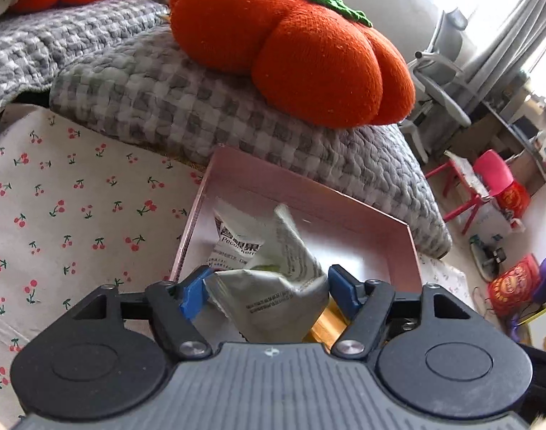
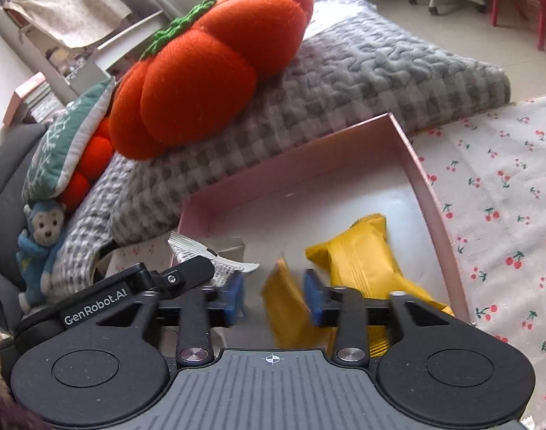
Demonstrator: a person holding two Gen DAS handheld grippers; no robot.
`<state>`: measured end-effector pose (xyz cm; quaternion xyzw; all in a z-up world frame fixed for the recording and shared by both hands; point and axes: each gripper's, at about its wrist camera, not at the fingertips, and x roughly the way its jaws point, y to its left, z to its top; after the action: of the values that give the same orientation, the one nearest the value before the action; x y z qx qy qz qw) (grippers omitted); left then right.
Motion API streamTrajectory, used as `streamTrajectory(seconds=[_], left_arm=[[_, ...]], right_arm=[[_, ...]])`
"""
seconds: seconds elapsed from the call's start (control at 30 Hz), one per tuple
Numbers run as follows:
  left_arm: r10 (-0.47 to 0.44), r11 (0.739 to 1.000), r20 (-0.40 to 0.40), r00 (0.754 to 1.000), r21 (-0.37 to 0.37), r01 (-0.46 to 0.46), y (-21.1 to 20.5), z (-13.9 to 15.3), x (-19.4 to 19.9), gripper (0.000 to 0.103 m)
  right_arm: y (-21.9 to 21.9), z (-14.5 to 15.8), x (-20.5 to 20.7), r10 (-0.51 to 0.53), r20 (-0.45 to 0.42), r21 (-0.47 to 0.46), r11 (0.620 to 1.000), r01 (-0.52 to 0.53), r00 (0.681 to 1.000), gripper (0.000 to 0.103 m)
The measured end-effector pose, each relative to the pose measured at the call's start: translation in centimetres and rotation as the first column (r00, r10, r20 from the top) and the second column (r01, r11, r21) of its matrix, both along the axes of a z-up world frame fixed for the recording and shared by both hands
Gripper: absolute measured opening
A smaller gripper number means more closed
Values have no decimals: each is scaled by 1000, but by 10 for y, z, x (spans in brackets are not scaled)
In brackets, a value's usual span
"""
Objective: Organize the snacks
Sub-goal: 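Carry both snacks into the pink box and open both grippers, then move both grippers back over the snack pile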
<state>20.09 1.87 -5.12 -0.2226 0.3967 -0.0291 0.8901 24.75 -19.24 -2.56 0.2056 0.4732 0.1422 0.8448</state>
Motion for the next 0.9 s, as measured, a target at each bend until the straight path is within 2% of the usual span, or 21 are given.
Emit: streamTrajectory(seconds=[0.23, 0.3, 0.43, 0.5, 0.57, 0.7, 0.9], left_arm=[[38, 999, 14, 999, -7, -37, 13, 14, -9, 73], [42, 999, 9, 999, 0, -42, 15, 19, -11, 73], [51, 998, -4, 999, 48, -51, 12, 32, -24, 74], [59, 996, -4, 998, 61, -59, 9, 40, -35, 78], [41, 993, 3, 999, 114, -41, -2, 49, -48, 82], [-17, 971, -17, 1000, 239, 21, -29, 52, -70, 86], [-116, 951, -34, 993, 285, 121, -52, 46, -111, 93]], right_arm=[[-39, 10, -3, -119, -38, 82, 989, 122, 992, 60], [-48, 16, -7, -145, -47, 97, 984, 149, 988, 67], [-63, 33, -21, -154, -56, 134, 978, 161, 986, 70], [-70, 43, -32, -164, -51, 142, 975, 170, 985, 78], [-72, 48, -42, -164, -41, 117, 979, 168, 986, 83], [-66, 48, -57, -152, -20, -22, 988, 151, 988, 83], [-63, 55, -106, -132, 26, -144, 980, 134, 991, 84]])
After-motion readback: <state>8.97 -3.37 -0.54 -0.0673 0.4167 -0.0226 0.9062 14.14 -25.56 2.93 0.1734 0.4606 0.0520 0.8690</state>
